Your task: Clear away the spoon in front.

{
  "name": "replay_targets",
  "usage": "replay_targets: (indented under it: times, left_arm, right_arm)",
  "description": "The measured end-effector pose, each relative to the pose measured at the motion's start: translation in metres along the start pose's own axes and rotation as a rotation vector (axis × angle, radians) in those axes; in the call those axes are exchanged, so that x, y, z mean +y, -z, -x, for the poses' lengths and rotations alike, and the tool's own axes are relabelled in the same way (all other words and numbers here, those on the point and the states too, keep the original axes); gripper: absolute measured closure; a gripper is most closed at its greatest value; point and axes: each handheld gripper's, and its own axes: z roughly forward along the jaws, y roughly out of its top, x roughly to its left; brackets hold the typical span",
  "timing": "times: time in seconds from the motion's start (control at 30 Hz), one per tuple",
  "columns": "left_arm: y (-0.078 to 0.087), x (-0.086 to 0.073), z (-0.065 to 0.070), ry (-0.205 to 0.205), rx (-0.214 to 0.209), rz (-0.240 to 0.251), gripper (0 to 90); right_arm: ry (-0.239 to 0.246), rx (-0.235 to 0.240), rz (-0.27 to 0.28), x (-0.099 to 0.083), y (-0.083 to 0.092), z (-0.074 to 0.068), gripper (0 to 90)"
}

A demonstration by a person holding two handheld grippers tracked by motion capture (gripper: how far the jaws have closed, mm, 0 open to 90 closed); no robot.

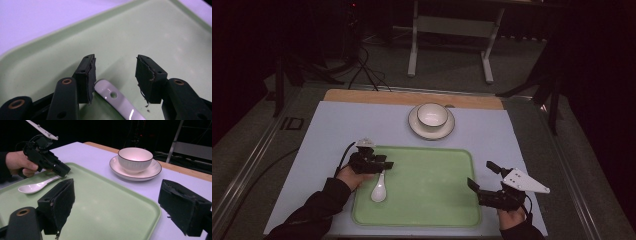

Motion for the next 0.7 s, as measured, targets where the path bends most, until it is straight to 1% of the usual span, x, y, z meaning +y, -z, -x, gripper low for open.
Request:
replay_targets:
  times: [0.1,0.13,0.17,0.23,0.27,0.37,0.4,0.43,0.47,0.5,0.53,0.57,0.63,0.7]
  left_arm:
    - [0.001,0.001,0.000,0.005,0.001,0.010,49.8]
    - [0.004,0.003,0.000,0.008,0.000,0.018,49.6]
    - [0.005,0.003,0.001,0.005,0.008,0.020,49.1]
    - [0.007,0.005,0.003,0.003,0.006,0.018,48.8]
    - [0.009,0.007,0.005,0.006,0.008,0.021,46.3]
    - [0.016,0.010,0.010,-0.002,0.004,0.034,45.2]
    - [0.021,0.012,0.014,-0.010,-0.018,0.057,38.2]
    - [0.021,0.012,0.014,-0.010,-0.018,0.057,37.0]
    - [0.023,0.013,0.016,-0.009,-0.031,0.061,37.0]
    - [0.023,0.013,0.016,-0.009,-0.031,0.061,33.0]
    - [0.031,0.016,0.024,-0.044,-0.043,0.089,23.2]
    - [0.033,0.017,0.026,-0.044,-0.051,0.091,21.7]
    - [0.037,0.019,0.029,-0.051,-0.051,0.103,15.0]
    - [0.041,0.021,0.033,-0.065,-0.032,0.097,13.9]
  right_arm:
    - [-0.001,0.000,-0.001,0.000,0.000,0.000,13.5]
    - [0.000,0.000,0.002,0.000,0.000,0.000,13.5]
    - [-0.001,0.000,0.002,0.000,0.000,0.000,13.6]
    - [-0.002,0.000,0.003,0.000,0.000,0.001,13.6]
    - [-0.004,-0.001,0.004,0.000,0.001,0.001,13.6]
    - [0.000,-0.003,0.006,0.000,0.001,0.000,13.6]
    - [0.001,-0.004,0.005,0.000,0.001,0.000,13.6]
    - [0.001,-0.003,0.005,0.000,0.000,0.000,13.5]
    - [0.001,-0.003,0.005,0.000,0.000,0.000,13.5]
    - [0.001,-0.003,0.005,0.000,0.000,0.000,13.5]
    - [0.003,-0.003,0.004,0.000,0.000,0.000,13.6]
    - [0.003,-0.003,0.004,0.000,0.000,0.000,13.5]
    - [0.003,-0.003,0.003,0.000,0.000,0.000,13.5]
    - [0.004,-0.002,0.004,0.000,0.001,0.000,13.5]
